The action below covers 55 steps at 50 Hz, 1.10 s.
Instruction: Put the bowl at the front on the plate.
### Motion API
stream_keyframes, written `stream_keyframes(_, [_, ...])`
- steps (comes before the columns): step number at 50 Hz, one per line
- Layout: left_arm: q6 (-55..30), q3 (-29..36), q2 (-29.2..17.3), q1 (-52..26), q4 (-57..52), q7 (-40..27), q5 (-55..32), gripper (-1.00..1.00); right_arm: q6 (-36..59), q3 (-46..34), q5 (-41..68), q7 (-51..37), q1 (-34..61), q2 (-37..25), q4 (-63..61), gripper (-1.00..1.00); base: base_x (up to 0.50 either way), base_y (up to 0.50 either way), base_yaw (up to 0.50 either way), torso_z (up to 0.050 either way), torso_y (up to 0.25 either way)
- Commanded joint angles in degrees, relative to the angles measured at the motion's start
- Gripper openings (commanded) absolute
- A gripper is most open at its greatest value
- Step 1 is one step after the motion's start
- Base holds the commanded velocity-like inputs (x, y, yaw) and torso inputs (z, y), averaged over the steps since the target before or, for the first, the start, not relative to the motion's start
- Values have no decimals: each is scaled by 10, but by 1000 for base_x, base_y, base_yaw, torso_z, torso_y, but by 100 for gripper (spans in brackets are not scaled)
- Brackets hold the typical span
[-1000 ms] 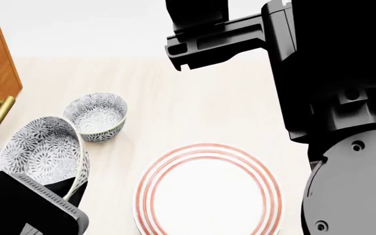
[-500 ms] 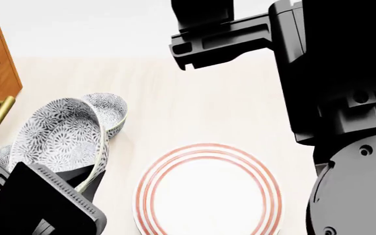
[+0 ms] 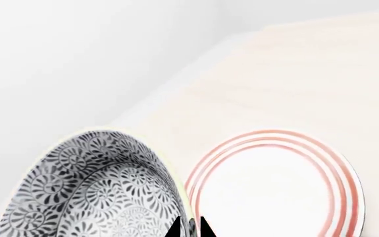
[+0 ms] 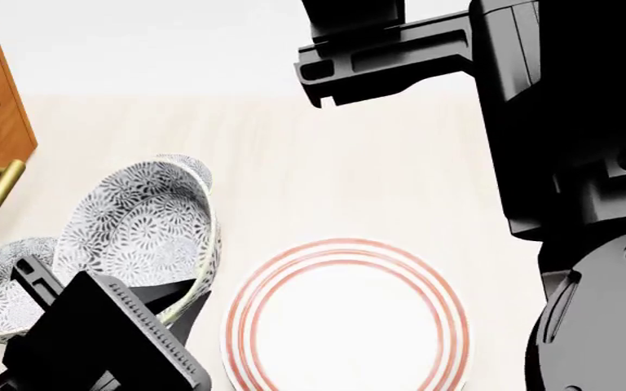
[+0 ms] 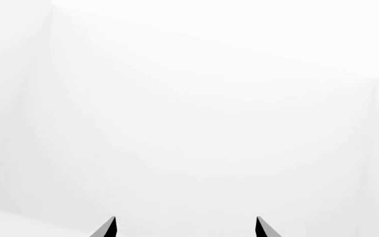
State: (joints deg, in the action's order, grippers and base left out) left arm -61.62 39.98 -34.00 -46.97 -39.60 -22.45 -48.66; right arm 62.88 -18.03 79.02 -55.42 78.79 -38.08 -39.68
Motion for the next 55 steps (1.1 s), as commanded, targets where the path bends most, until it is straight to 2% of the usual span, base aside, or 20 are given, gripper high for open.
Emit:
stream_keyframes(1, [-11, 20, 9, -35, 8, 15, 16, -100, -4, 4, 4, -3, 0, -5, -2, 100, 0, 0, 0, 0, 0])
stream_keyframes(29, [32, 94, 7, -78, 78, 93, 81, -100, -17, -4, -12, 2, -7, 2, -2, 100, 0, 0, 0, 0, 0])
stream_keyframes(40, [29, 110, 23, -104, 100, 107, 93, -100, -19, -10, -19, 3, -8, 6, 0, 100, 0, 0, 0, 0, 0])
stream_keyframes(55, [69, 151, 40, -122, 143, 137, 136, -100, -21, -13, -18, 3, -7, 4, 0, 100, 0, 0, 0, 0, 1])
